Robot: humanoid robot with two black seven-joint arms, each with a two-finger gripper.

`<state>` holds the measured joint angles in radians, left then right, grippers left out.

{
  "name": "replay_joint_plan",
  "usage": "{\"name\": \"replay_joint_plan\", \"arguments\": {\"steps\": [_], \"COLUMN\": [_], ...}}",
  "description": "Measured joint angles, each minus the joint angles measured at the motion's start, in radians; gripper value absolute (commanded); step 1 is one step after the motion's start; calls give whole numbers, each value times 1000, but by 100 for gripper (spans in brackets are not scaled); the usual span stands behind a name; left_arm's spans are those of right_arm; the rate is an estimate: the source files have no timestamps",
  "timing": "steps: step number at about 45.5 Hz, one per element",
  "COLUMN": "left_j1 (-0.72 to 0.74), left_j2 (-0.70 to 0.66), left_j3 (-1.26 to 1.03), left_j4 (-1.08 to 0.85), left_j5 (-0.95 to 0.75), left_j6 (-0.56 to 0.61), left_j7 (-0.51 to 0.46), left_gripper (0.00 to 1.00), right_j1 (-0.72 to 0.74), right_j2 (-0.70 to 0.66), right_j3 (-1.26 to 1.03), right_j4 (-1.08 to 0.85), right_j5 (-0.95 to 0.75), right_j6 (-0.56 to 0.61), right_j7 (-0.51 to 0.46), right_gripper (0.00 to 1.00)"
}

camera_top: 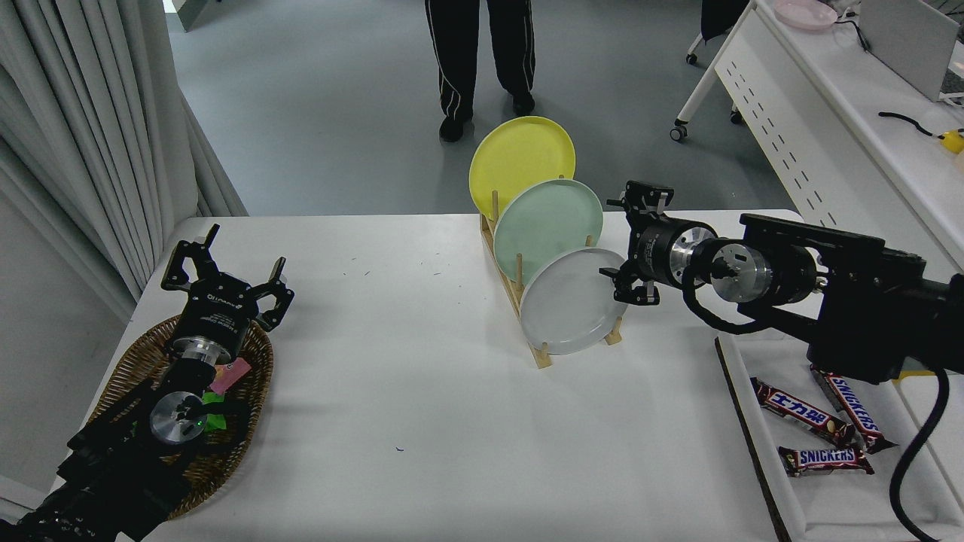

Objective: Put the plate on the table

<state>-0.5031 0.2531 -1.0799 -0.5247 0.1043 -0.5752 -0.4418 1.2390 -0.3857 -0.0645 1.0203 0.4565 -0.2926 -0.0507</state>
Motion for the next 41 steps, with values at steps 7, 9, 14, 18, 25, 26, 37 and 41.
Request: {"name": "replay_joint_plan", "arguments": {"steps": [7, 9, 14, 18, 25, 26, 37, 41], "left_j1": [0, 0, 0, 0, 0, 0, 0, 0], "left_j2": [0, 0, 0, 0, 0, 0, 0, 0], "left_j3": [0, 0, 0, 0, 0, 0, 0, 0], "left_j4": [0, 0, 0, 0, 0, 0, -1, -1], "left_j5": [0, 0, 0, 0, 0, 0, 0, 0], "left_j6": [0, 0, 0, 0, 0, 0, 0, 0], "left_j7": [0, 0, 0, 0, 0, 0, 0, 0], "left_gripper": [100, 100, 100, 100, 100, 100, 100, 100], "right_j1": [-2, -3, -3, -3, -2, -2, 0, 0], "right_j2": [25, 33, 50, 59, 69, 70, 74, 75], "right_j3": [1, 1, 0, -2, 0, 0, 1, 3], "right_j4": [-32, -41, -66, -84, -108, -110, -131, -139], "right_j5": [-3, -4, -7, -16, -32, -33, -44, -52], "right_j6": [-1, -1, 9, 29, 70, 74, 126, 137], "right_j7": [-10, -15, -35, -54, -85, -88, -115, -119], "right_gripper": [88, 88, 87, 87, 83, 81, 62, 48]}}
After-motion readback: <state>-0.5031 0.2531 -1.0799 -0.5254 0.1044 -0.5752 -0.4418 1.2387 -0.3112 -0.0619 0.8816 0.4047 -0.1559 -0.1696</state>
